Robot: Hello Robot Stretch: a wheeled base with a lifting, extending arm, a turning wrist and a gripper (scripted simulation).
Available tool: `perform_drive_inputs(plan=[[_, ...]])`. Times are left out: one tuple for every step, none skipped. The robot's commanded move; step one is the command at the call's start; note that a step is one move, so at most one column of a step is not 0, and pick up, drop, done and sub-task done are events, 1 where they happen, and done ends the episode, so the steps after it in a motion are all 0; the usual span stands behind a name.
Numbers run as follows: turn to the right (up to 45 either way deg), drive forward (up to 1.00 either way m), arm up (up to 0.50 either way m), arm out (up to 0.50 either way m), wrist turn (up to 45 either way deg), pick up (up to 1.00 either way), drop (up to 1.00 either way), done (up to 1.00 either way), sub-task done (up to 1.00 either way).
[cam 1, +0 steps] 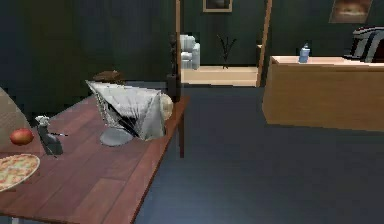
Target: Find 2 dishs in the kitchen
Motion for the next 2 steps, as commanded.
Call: perform_drive_inputs(plan=[[45.0, 0.00, 0.00, 0.00, 0.0, 0.00, 0.00, 0.00, 0.00], [21.0, 0.00, 0.00, 0.00, 0.0, 0.00, 0.00, 0.00, 0.00]])
